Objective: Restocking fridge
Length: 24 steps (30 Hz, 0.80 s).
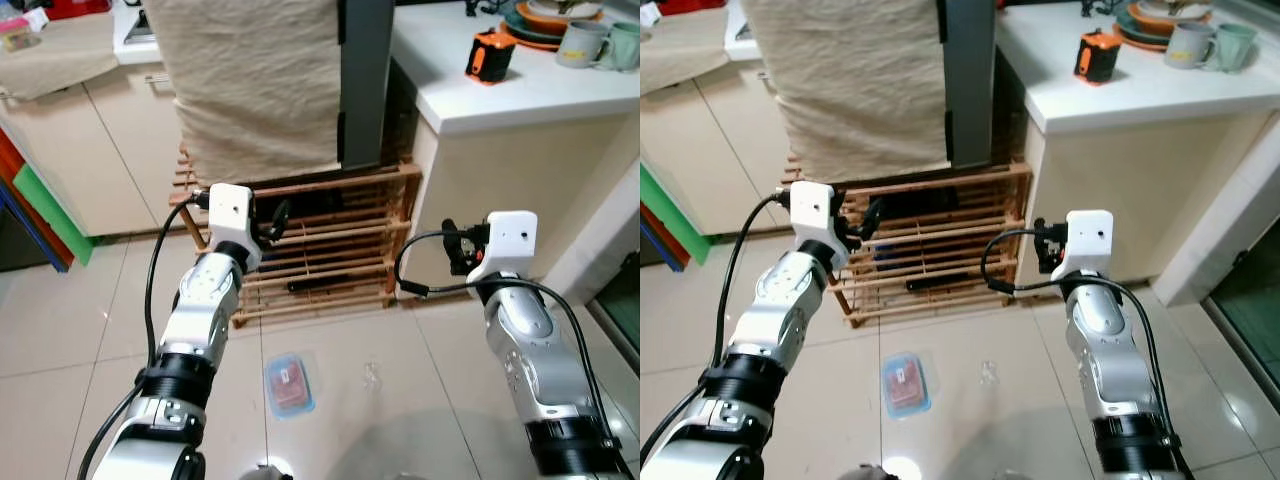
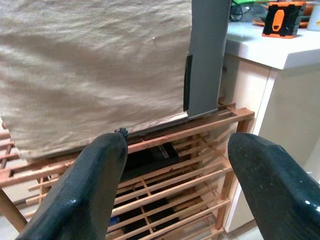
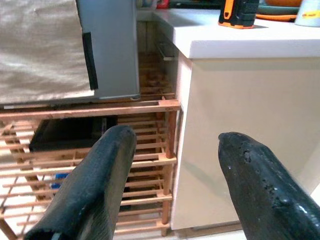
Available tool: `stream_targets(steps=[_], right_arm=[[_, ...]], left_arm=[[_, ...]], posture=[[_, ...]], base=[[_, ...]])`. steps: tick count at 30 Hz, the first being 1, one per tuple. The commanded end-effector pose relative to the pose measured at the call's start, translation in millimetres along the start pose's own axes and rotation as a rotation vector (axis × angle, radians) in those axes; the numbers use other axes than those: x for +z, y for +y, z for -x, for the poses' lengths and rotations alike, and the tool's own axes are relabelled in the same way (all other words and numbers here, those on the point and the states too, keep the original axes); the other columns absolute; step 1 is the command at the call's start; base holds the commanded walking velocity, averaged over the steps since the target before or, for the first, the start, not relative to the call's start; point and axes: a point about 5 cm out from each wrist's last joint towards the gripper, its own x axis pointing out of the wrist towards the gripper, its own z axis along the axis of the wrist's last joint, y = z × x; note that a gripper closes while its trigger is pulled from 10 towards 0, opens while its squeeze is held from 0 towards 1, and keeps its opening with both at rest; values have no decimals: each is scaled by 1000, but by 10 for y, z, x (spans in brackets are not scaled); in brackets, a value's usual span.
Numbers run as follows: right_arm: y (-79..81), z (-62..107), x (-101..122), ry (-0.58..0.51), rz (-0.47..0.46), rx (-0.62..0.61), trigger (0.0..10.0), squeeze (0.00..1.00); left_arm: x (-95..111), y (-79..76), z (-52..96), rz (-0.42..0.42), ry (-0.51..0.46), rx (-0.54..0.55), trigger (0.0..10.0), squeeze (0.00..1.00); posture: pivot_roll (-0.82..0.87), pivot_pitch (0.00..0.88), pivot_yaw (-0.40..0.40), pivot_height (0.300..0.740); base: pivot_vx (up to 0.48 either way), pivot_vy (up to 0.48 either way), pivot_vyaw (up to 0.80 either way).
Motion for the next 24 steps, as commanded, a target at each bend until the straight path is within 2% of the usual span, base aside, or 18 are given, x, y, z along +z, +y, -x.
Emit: stream_targets(steps=[1, 7, 11, 12, 16, 19, 20, 24], right_arm=[[25, -20, -8, -8, -3, -4, 10000, 0], [58, -45, -10, -23, -3, 3, 10000, 0], [138, -58, 30, -59, 26, 40, 10000, 0], [244, -45, 63, -85, 45, 108, 10000, 0], [422, 15, 119, -138, 74, 211, 10000, 0], [450, 28, 128, -148, 74, 222, 10000, 0], [447, 24, 120, -147, 76, 220, 10000, 0], [426, 17, 131, -151, 75, 213, 10000, 0]], left_arm=[[64, 36, 6, -4, -6, 25, 10000, 0], [65, 36, 42, 36, 18, 58, 10000, 0], [67, 16, 57, 24, 27, 66, 10000, 0], [77, -10, 62, 15, 18, 60, 10000, 0], [84, -6, 80, 50, 22, 82, 10000, 0], [75, 4, 90, 75, 21, 99, 10000, 0], [59, 23, 106, 80, 25, 114, 10000, 1000], [43, 26, 114, 101, 32, 111, 10000, 1000]], posture=[[-137, 0, 50, 740], [-139, 0, 57, 740], [-138, 0, 59, 740], [-138, 0, 58, 740], [-137, 3, 54, 740], [-137, 3, 54, 740], [-137, 3, 54, 740], [-138, 6, 52, 740]], base=[[0, 480, -744], [0, 480, -744], [0, 480, -698], [0, 480, 0], [0, 0, 0], [0, 212, 0], [0, 352, 0], [0, 297, 0]])
